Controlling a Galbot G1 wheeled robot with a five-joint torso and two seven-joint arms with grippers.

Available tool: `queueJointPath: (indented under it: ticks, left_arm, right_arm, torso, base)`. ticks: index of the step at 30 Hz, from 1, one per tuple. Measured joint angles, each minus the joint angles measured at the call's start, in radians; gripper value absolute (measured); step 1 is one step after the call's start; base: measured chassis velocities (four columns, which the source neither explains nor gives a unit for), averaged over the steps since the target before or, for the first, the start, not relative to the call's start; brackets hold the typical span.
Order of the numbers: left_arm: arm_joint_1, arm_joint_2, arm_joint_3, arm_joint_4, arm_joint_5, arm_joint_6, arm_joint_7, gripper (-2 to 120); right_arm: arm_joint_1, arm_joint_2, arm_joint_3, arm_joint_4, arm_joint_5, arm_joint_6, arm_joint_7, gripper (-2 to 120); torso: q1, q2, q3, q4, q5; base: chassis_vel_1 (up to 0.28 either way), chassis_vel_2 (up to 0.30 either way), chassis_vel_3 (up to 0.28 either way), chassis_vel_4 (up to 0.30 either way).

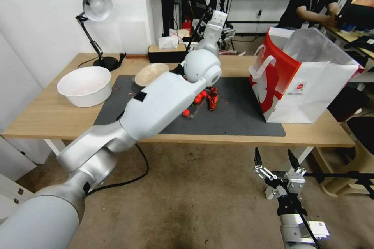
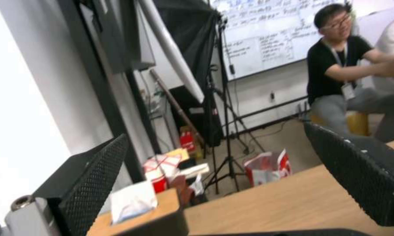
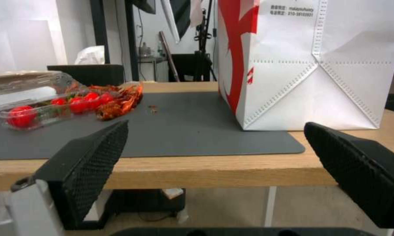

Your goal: Pick up the trash from the table and place it into the takeout bag.

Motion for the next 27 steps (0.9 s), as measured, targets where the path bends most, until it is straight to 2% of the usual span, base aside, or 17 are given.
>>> queueJointPath:
  ticks: [5, 11, 13, 16, 21, 27]
  left_arm:
    - [0.052, 0.034, -0.021, -0.03, 0.016, 0.008, -0.013, 100]
    - [0.141, 0.123, -0.052, -0.106, 0.022, 0.011, -0.007, 100]
    - [0.149, 0.131, -0.056, -0.114, 0.023, 0.011, -0.006, 100]
    - [0.21, 0.183, -0.096, -0.165, 0.027, 0.014, 0.0, 100]
    - [0.288, 0.232, -0.152, -0.218, 0.041, 0.015, 0.009, 100]
    - [0.372, 0.266, -0.203, -0.274, 0.061, 0.015, 0.016, 100]
  right_arm:
    - [0.001, 0.001, -0.002, -0.001, 0.0, -0.001, 0.0, 100]
    - [0.003, 0.001, -0.005, -0.009, 0.0, -0.001, -0.002, 100]
    - [0.003, 0.001, -0.006, -0.01, -0.001, -0.001, -0.002, 100]
    - [0.005, 0.001, -0.012, -0.013, -0.003, -0.001, -0.003, 100]
    - [0.006, 0.001, -0.021, -0.017, -0.01, -0.003, -0.005, 100]
    - [0.007, 0.0, -0.027, -0.018, -0.016, -0.004, -0.005, 100]
  torso:
    - [0.0, 0.0, 0.0, 0.0003, -0.0001]
    - [0.0, 0.0, 0.0, 0.0002, -0.0001]
    - [0.0, 0.0, 0.0, 0.0004, -0.0002]
    - [0.0, 0.0, 0.0, 0.0002, -0.0002]
    - [0.0, 0.0, 0.0, 0.0003, -0.0001]
    - [0.0, 0.0, 0.0, 0.0, -0.0001]
  base:
    - [0.0, 0.0, 0.0, 0.0]
    - [0.0, 0.0, 0.0, 0.0]
    - [0.0, 0.0, 0.0, 0.0]
    - [0.0, 0.0, 0.0, 0.0]
    - [0.0, 0.0, 0.0, 0.0]
    - [0.0, 0.0, 0.0, 0.0]
